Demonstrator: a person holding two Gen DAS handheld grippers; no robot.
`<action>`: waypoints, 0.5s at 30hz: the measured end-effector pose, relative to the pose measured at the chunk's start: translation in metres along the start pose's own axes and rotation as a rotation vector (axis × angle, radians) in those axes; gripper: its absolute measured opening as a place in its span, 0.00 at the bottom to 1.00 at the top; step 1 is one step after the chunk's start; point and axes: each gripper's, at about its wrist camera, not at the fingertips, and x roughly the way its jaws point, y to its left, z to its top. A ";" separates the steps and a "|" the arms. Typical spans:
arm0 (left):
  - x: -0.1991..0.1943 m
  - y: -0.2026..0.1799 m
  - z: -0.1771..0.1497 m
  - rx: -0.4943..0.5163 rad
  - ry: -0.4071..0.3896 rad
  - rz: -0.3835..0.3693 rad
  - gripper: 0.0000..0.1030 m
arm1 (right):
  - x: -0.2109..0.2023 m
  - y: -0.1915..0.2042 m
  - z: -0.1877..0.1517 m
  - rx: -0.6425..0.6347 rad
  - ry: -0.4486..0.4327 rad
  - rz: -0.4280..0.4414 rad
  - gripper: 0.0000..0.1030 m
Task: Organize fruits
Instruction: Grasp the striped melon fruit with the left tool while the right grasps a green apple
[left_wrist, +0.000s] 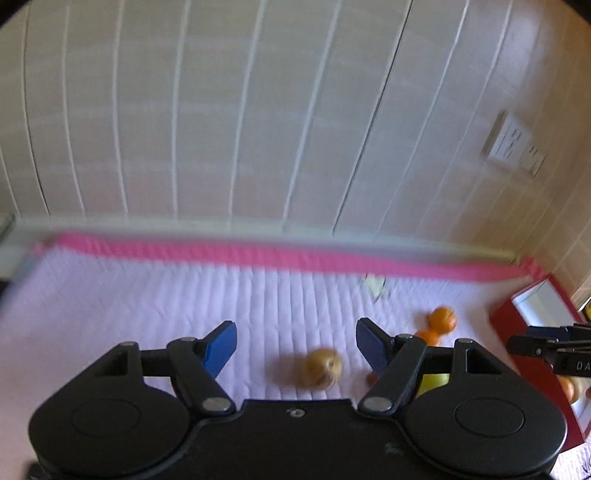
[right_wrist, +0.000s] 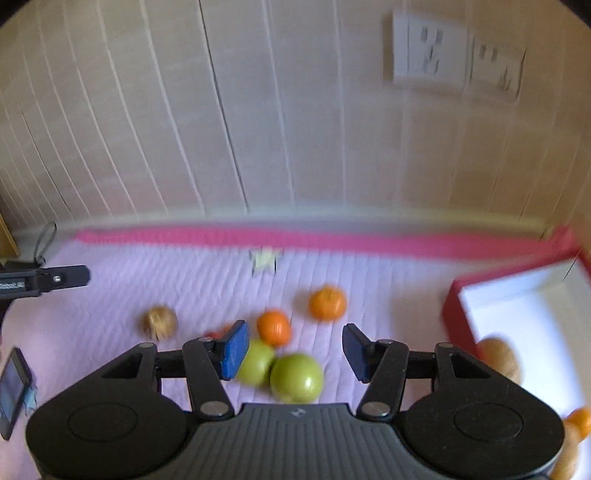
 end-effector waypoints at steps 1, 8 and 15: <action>0.006 0.002 -0.006 -0.001 0.018 -0.007 0.82 | 0.010 -0.001 -0.004 0.003 0.026 -0.001 0.56; 0.050 0.001 -0.018 -0.047 0.094 -0.067 0.82 | 0.041 -0.003 -0.025 -0.002 0.122 -0.004 0.56; 0.077 -0.001 -0.025 -0.057 0.146 -0.082 0.82 | 0.066 -0.001 -0.029 -0.005 0.181 -0.004 0.55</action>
